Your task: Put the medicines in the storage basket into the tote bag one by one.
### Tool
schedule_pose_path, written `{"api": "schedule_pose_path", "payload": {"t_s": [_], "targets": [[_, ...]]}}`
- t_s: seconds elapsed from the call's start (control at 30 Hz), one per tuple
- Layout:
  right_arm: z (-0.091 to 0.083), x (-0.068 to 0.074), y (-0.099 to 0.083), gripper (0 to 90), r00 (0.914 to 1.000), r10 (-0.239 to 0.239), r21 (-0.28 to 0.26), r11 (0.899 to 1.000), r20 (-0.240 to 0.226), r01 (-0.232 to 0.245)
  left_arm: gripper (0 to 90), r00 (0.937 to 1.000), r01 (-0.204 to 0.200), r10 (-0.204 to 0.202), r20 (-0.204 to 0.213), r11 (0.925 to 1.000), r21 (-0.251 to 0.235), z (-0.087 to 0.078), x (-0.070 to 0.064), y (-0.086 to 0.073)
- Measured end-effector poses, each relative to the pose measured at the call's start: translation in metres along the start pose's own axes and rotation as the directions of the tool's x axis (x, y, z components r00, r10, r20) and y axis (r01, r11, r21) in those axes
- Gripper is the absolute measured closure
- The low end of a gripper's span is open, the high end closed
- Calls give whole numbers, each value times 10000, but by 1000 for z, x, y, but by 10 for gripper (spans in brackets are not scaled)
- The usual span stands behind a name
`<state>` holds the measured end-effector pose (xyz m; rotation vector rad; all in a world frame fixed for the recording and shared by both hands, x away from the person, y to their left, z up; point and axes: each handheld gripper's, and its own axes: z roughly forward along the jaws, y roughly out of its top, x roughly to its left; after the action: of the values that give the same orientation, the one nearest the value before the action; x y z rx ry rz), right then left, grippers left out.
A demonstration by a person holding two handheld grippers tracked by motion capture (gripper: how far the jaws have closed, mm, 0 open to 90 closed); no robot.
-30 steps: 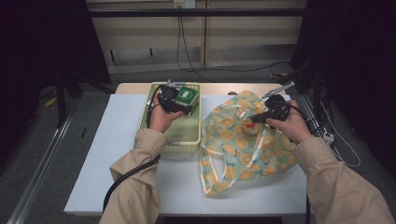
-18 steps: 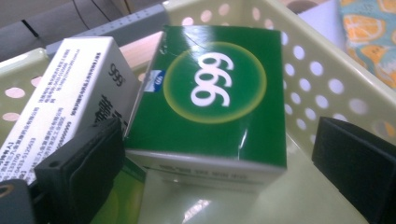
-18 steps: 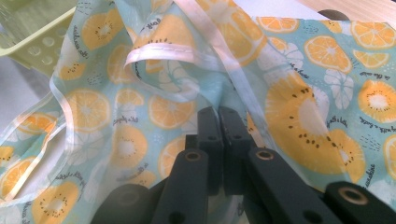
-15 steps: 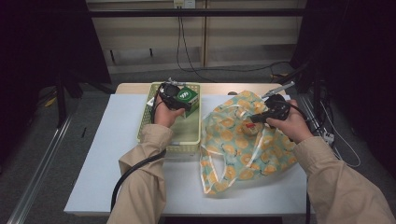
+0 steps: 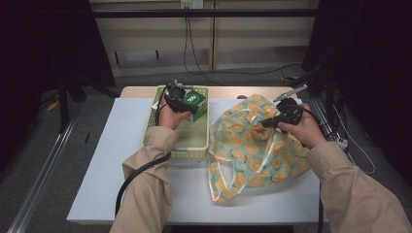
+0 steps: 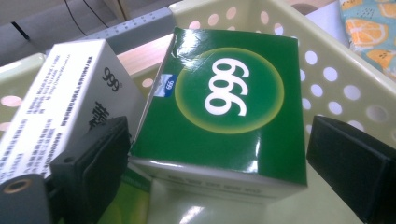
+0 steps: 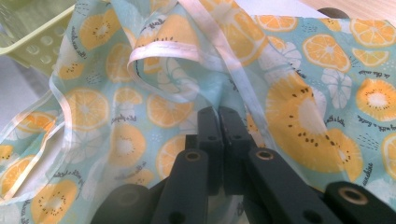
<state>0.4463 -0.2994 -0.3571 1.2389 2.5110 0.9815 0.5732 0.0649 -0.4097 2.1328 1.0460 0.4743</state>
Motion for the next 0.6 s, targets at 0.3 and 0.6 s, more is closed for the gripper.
{"api": "schedule_pose_path", "payload": {"t_s": [0.3, 0.6], "targets": [[0, 0, 0, 890, 10000, 14, 5, 10000, 52, -14, 103, 9989, -323, 335, -330, 9987, 384, 8, -5, 0], [0, -2, -2, 890, 9998, 86, -16, 10000, 189, -86, 164, 9988, 77, -94, 485, 9994, 337, -25, -7, 0]]}}
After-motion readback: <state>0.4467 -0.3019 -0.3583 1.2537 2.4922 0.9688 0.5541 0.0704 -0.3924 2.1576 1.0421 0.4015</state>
